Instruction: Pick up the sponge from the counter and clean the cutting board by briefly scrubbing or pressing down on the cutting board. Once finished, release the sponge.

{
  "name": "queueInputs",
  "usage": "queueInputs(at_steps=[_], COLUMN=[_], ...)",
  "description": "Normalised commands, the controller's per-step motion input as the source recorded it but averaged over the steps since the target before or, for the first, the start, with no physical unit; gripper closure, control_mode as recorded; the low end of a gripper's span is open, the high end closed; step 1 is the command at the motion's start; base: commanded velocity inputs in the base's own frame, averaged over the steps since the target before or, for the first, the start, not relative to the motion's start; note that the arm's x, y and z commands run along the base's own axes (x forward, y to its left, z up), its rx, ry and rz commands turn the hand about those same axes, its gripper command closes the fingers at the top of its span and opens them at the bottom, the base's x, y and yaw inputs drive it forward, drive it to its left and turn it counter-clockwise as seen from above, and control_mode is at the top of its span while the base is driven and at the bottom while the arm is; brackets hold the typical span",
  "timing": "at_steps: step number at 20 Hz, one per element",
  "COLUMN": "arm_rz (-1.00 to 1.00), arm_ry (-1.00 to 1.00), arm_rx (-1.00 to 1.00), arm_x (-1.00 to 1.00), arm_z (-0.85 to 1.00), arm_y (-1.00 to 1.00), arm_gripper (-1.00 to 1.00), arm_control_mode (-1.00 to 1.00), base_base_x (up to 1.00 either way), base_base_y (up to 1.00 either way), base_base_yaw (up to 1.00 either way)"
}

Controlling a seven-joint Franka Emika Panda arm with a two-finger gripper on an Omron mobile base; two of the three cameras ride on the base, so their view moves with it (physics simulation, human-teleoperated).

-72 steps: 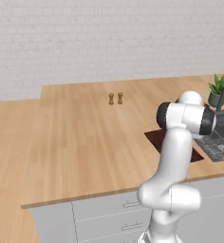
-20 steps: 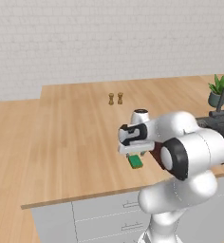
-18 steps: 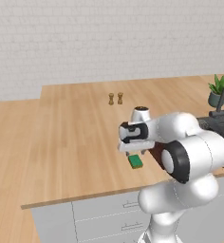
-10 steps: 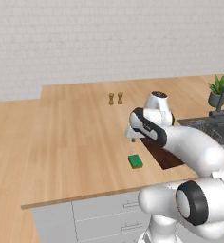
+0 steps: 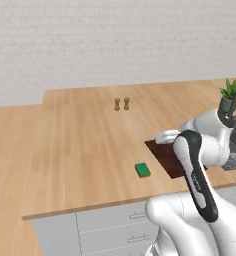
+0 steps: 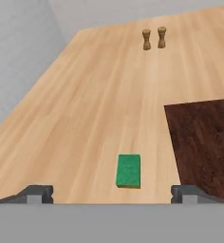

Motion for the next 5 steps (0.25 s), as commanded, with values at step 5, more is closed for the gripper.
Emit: queueInputs(at_steps=[5], arm_rz=[-0.05], arm_ry=[-0.5], arm_rx=[0.07], arm_x=[-0.99], arm_z=[1.0], arm_y=[-0.07], arm_gripper=[-1.0], arm_control_mode=[-1.0], base_base_x=[0.0], base_base_y=[0.0], base_base_yaw=[0.0])
